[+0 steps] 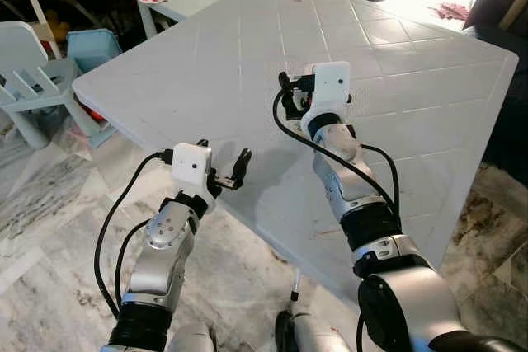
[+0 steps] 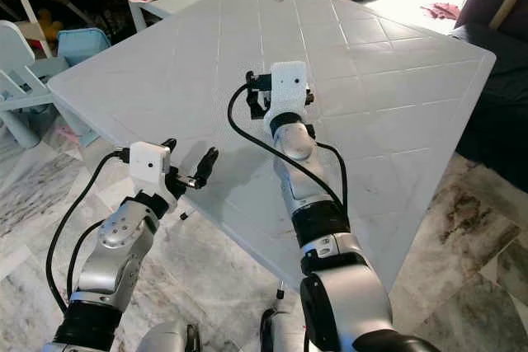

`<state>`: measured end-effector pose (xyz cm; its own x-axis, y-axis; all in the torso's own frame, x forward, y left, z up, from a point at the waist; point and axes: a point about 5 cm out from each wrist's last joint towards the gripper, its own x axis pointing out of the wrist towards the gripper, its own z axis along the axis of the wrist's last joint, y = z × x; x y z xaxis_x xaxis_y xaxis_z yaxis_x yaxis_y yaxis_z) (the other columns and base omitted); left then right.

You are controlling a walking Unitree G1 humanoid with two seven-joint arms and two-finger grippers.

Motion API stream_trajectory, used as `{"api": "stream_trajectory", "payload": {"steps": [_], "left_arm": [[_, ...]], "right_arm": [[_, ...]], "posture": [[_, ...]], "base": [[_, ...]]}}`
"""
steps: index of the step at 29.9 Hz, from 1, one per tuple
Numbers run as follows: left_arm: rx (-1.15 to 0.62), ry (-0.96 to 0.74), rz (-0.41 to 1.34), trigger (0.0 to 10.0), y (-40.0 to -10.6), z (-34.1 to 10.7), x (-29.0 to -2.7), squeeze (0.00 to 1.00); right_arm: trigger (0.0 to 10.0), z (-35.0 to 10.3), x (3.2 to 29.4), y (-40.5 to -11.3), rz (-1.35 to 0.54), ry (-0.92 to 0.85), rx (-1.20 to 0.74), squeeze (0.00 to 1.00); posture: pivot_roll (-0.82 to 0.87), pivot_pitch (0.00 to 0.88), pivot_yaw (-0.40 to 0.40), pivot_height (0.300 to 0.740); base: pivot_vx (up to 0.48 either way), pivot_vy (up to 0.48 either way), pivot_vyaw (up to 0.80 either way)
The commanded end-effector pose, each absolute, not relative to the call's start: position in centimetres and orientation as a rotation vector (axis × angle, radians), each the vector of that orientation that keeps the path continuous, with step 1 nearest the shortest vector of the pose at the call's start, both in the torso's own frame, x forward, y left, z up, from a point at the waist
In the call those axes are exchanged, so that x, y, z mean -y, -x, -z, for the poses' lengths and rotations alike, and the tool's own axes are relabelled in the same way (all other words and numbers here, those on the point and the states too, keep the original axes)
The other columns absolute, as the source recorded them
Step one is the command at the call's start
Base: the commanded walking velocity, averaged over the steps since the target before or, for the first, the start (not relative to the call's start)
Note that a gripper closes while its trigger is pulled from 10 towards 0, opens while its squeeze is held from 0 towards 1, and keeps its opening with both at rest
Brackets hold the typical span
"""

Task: Restocking fridge

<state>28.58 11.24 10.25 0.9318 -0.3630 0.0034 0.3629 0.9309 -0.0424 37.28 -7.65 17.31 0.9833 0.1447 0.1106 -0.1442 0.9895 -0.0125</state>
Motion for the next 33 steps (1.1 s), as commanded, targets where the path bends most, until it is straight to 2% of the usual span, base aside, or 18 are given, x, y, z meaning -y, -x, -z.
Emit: {"api": "stream_trajectory", "payload": {"steps": [1,33], "left_arm": [[-0.018,0.031,0.370,10.0,-28.47,-10.10,-11.26,0.00],[-0.032,0.020,0.353,10.0,-28.46,-9.85,-11.41,0.00]], "right_arm": [[0.0,-17.96,7.34,-37.48,-0.157,0.002,0.133,0.00],[0.0,-18.09,7.57,-36.74,-0.187,-0.007,0.173,0.00]], "posture": [[0.10,0.111,-0.011,0.740],[0.11,0.099,-0.011,0.740]], "base": [[0.000,0.000,0.00],[0.000,0.000,0.00]]}}
